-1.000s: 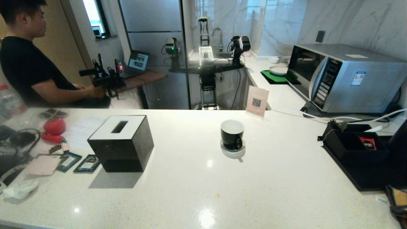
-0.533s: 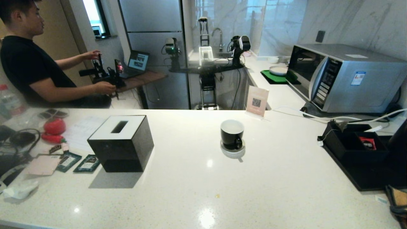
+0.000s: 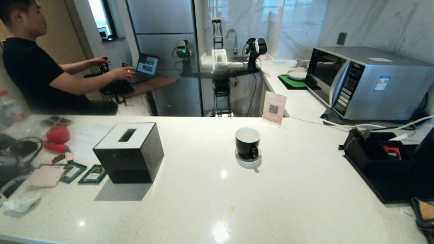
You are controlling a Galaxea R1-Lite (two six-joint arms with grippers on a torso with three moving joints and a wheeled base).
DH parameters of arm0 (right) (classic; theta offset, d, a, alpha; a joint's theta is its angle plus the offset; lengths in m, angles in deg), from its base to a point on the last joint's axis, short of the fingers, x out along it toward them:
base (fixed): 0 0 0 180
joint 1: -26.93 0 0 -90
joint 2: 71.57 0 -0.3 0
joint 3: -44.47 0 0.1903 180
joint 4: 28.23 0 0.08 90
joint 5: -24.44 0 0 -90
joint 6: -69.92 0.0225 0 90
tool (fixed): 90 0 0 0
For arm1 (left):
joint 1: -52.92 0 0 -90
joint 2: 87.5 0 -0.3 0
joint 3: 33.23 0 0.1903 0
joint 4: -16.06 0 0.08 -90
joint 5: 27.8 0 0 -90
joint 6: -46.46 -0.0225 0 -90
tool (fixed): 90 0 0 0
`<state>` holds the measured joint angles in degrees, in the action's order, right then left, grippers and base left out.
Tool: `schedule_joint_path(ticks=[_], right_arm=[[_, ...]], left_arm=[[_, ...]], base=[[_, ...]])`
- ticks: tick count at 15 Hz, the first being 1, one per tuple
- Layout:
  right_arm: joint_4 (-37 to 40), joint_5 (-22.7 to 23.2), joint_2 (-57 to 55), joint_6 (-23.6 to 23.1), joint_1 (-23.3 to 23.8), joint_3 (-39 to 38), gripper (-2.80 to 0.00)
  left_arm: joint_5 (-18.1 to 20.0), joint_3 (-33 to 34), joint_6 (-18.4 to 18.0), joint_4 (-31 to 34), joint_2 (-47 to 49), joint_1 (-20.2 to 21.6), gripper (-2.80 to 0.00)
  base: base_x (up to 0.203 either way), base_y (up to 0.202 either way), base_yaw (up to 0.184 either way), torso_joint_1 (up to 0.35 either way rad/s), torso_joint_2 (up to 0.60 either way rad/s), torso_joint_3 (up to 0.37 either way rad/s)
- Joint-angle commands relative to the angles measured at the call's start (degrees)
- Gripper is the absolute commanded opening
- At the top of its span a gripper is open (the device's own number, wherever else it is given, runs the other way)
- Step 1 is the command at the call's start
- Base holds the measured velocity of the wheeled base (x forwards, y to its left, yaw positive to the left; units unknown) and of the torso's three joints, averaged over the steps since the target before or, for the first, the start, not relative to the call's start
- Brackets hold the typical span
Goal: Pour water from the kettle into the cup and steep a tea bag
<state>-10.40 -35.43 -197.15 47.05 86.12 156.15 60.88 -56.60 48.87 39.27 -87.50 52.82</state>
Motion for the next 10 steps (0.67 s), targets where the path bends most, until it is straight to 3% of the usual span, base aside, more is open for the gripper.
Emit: schedule_joint_path(ticks=[1, 7, 10], right_arm=[[-0.17, 0.28, -2.25, -0.23, -0.08, 2.61, 0.0], [0.0, 0.65, -7.43, 0.31, -0.05, 9.95, 0.0], [-0.07, 3.62, -10.22, 1.37, -0.13, 13.81, 0.0]], left_arm=[[0.0, 0.0, -0.03, -0.02, 0.0, 0.01, -2.8], [0.0, 0.0, 0.05, -0.02, 0.0, 0.01, -2.8], [0.0, 0.0, 0.05, -0.02, 0.0, 0.01, -2.8]], base=[[0.0, 0.0, 0.0, 0.0, 0.0, 0.0], [0.0, 0.0, 0.0, 0.0, 0.0, 0.0], [0.0, 0.0, 0.0, 0.0, 0.0, 0.0]])
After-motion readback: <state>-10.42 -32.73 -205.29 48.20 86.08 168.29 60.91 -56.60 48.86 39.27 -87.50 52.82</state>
